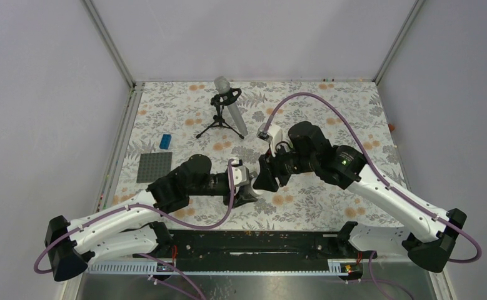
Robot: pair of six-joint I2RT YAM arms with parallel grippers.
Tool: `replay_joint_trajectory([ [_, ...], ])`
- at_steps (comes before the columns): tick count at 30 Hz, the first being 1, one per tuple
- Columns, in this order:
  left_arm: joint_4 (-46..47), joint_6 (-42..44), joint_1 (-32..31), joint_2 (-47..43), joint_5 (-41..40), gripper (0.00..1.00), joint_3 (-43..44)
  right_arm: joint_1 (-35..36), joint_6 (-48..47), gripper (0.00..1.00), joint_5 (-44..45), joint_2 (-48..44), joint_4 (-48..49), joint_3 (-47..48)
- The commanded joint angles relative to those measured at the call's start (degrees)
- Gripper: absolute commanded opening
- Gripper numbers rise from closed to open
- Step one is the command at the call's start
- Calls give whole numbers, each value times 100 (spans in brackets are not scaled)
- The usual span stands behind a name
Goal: Sort the pills into containers
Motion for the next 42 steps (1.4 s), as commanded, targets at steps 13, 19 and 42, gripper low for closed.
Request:
replay_joint_trajectory([
  [13, 1223, -238, -18, -241, -1205, 0, -179, 8, 4764, 24, 2134, 494, 1252, -150],
  [19, 1268, -522, -14, -260, -1513, 0, -235, -9, 4045, 81, 2299, 172, 1433, -3],
  [42, 1936, -1005, -14, -447, -1092, 0, -599, -168, -689, 64, -64, -195, -195, 655],
])
